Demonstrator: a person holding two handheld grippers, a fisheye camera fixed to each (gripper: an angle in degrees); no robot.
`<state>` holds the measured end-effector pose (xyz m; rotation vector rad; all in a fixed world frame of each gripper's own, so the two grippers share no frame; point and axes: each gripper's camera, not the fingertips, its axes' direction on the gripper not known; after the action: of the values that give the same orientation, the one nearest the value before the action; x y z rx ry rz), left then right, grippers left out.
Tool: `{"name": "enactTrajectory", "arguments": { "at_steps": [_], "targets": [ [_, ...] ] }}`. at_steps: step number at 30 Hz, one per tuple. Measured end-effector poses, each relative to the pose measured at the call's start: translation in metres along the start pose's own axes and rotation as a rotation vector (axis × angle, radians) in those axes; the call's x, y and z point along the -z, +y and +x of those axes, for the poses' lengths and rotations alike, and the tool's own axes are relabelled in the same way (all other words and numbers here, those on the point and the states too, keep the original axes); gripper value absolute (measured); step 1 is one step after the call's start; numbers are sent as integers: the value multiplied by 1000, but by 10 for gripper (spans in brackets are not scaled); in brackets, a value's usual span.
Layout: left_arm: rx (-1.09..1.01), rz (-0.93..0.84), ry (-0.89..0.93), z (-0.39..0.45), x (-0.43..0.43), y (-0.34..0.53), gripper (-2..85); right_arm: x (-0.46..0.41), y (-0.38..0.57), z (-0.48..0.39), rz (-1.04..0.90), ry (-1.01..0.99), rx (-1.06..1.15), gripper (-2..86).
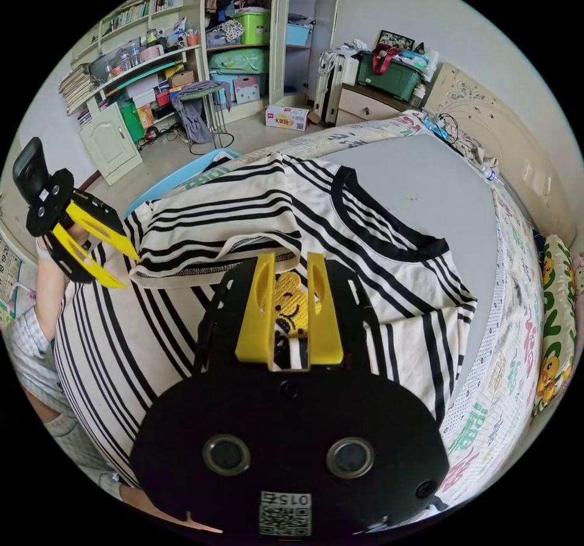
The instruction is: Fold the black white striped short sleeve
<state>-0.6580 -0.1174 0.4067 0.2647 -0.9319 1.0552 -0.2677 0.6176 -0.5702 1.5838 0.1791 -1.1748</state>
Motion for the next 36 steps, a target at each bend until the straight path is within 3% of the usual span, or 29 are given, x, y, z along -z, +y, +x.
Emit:
{"name": "enactTrajectory", "arguments": {
  "at_steps": [4,6,16,21,31,36],
  "targets": [
    [17,-1,2,-14,-11,-7,73,0,1,-2,-14,44,-12,22],
    [45,22,5,-27,-11,-7,25,4,4,-1,0,37,-16,-3],
    [-85,56,-5,-30,8,2,4,19,13,12,6,-10,-58,-10],
    [-148,-72,-46,-18,-25,-15,3,18,11,0,-44,85,-19,-10],
    [-40,106,59,-53,8,0,21,35,14,3,-38,83,-31,-9],
    [-58,1,42,-45,-35,-12,25,46,15,6,-39,82,-42,-10]
  ]
}}
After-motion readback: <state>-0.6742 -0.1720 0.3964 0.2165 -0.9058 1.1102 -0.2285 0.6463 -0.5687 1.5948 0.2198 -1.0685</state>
